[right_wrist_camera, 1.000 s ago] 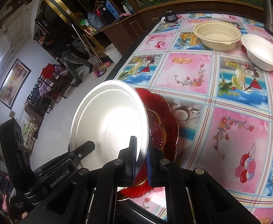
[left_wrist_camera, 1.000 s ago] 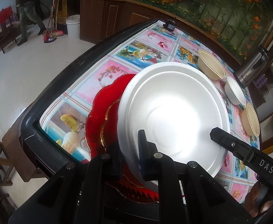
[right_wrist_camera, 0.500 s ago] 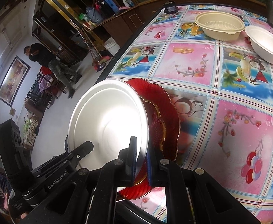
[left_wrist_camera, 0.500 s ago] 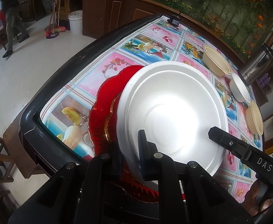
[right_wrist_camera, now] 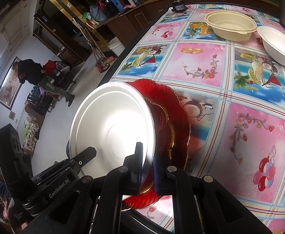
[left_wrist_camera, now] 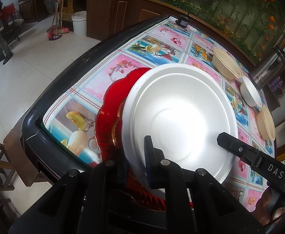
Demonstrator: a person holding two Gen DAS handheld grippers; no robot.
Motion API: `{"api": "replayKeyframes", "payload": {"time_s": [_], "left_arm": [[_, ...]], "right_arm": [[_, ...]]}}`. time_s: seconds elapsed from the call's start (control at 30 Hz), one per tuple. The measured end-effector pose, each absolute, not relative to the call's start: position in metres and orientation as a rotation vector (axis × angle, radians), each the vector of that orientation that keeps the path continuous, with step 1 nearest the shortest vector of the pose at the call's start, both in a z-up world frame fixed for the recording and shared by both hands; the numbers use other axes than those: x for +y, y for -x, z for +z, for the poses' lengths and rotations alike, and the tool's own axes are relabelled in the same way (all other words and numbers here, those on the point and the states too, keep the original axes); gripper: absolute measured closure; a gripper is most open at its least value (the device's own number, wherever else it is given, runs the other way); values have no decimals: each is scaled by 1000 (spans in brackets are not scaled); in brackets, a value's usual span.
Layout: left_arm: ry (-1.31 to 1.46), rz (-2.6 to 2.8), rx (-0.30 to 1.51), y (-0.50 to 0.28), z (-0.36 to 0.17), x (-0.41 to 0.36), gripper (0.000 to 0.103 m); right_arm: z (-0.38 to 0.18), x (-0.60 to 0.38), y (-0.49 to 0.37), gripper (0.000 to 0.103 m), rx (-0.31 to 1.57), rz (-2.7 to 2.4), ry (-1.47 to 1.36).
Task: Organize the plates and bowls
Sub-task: 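Lower the white bowl onto the red plates and open the left gripper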
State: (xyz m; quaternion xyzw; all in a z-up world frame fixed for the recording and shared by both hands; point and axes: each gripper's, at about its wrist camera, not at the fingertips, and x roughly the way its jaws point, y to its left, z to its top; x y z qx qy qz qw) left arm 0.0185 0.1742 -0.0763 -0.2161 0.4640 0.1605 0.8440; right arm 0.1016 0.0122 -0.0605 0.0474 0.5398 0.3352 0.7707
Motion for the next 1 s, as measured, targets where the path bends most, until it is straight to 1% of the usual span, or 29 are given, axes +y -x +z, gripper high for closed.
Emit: {"api": "replayKeyframes", "payload": {"time_s": [1.0], "left_arm": [[465, 352, 1012, -21, -89, 176, 91]], "right_arm": [[-76, 19, -105, 94, 1210, 709, -90]]}}
